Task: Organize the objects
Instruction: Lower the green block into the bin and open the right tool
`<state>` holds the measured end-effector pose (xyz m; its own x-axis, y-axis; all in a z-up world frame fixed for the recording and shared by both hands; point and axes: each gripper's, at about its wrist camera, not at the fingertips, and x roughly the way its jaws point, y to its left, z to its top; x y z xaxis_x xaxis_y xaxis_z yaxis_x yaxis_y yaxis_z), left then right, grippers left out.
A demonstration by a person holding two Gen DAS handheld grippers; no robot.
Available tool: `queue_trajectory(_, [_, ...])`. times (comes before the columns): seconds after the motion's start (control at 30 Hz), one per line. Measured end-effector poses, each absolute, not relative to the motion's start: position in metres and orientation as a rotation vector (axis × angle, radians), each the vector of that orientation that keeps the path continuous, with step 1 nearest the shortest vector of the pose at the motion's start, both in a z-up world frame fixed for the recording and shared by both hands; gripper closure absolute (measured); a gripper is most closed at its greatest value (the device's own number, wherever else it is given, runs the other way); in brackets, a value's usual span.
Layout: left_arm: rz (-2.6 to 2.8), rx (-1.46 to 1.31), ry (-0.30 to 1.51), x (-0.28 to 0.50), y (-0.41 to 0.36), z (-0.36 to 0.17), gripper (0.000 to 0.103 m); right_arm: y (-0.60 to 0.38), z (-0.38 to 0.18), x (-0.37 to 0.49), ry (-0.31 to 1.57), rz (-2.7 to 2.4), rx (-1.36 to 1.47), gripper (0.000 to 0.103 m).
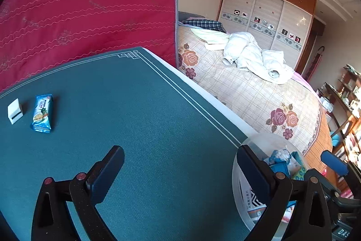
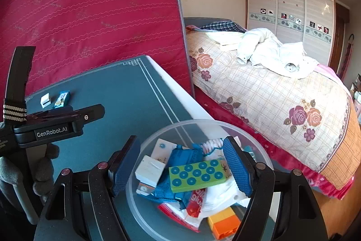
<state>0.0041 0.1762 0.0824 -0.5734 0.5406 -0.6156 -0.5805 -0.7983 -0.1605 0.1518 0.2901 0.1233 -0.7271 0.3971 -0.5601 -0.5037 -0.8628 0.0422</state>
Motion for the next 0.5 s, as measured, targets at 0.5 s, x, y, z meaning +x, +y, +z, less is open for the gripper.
queue_trajectory(0.5, [2.543,-0.843,0.097,-0.019,0.141,0.089,0.001,0.256,0.106,0.089,0.324,2.616,-0.871,0.026])
